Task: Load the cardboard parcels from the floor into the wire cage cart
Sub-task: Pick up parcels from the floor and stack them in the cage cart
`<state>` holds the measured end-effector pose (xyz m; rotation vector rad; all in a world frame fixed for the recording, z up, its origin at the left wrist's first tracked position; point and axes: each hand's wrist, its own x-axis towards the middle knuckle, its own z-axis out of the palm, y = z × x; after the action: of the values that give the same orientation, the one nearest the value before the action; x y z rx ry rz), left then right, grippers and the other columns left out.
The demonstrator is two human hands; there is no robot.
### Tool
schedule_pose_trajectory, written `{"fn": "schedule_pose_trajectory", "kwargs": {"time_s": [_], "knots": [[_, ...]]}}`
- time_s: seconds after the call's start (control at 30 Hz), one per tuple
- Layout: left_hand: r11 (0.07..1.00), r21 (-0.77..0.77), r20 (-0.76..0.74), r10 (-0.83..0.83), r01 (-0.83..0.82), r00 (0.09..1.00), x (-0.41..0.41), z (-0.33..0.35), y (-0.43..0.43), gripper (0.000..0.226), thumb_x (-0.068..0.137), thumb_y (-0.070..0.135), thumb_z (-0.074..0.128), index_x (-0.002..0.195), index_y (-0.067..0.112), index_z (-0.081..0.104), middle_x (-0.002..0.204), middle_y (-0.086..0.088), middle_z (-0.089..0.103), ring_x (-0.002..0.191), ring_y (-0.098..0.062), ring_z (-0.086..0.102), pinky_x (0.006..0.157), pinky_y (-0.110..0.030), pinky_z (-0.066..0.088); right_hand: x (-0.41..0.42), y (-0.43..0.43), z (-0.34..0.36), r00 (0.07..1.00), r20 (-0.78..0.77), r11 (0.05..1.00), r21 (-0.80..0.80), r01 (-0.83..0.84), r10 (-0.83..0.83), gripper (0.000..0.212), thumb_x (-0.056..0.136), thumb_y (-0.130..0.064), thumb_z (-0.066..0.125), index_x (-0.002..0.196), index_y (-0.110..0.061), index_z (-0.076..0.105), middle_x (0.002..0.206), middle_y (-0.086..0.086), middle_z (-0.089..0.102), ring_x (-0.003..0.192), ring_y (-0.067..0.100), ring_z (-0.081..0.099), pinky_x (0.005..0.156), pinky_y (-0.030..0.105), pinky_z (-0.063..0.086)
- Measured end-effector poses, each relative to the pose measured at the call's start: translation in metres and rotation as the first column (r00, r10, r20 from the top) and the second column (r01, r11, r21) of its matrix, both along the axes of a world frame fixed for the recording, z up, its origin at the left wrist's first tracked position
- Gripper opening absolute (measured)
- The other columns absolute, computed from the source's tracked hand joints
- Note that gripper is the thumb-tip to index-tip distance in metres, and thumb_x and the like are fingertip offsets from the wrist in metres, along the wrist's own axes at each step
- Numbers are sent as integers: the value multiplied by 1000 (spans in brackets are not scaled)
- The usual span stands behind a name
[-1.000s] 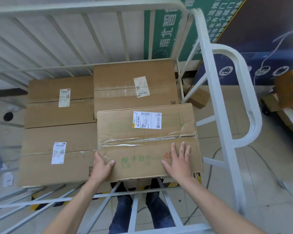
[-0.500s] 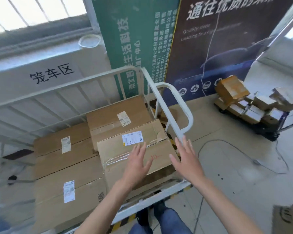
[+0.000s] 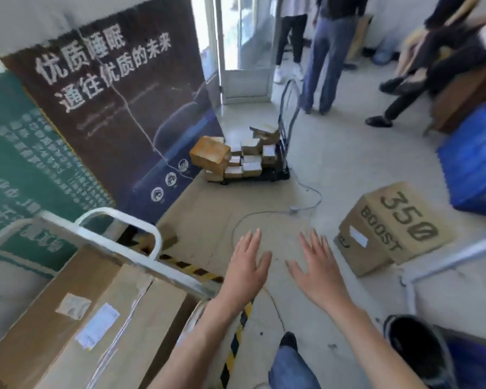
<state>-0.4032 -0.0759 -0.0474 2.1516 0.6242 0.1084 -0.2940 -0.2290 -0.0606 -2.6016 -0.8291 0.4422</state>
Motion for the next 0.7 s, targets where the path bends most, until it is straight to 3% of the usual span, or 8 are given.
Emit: {"fn": "schedule_pose_trajectory", "kwargs": {"time_s": [0.17, 0.27, 0.53, 0.7], "knots": [[956, -80, -36, -286, 282, 958, 119, 0, -93, 62, 105, 42, 41, 160, 25, 17, 167, 4, 12, 153, -10, 3, 120, -28, 6, 64, -113, -7, 934, -89, 936, 39, 350, -345, 72, 101, -55, 40, 161, -32, 7, 169, 0, -8, 155, 24, -9, 124, 40, 5], [921, -76, -76, -386, 381, 919, 186, -8, -143, 61, 104, 45, 41, 159, 28, 19, 167, 6, 14, 153, -10, 7, 121, -30, 10, 100, -170, -17, 871, -159, 875, 66, 480, -466, 70, 102, -53, 40, 160, -31, 9, 169, -1, -8, 155, 23, -7, 124, 40, 8], [829, -122, -123, -558, 546, 821, 294, -41, -225, 63, 102, 51, 41, 159, 32, 21, 165, 12, 19, 151, -2, 8, 117, -24, 12, 179, -256, -28, 748, -243, 757, 73, 649, -618, 69, 103, -49, 42, 161, -30, 9, 169, 0, -8, 155, 22, -6, 122, 39, 14], [795, -125, -199, -606, 594, 770, 350, -72, -234, 63, 103, 49, 43, 159, 28, 22, 165, 8, 21, 151, -8, 14, 117, -25, 15, 215, -272, -43, 677, -321, 702, 51, 710, -662, 68, 102, -50, 43, 160, -35, 9, 168, -4, -10, 155, 19, -4, 121, 42, 17]]}}
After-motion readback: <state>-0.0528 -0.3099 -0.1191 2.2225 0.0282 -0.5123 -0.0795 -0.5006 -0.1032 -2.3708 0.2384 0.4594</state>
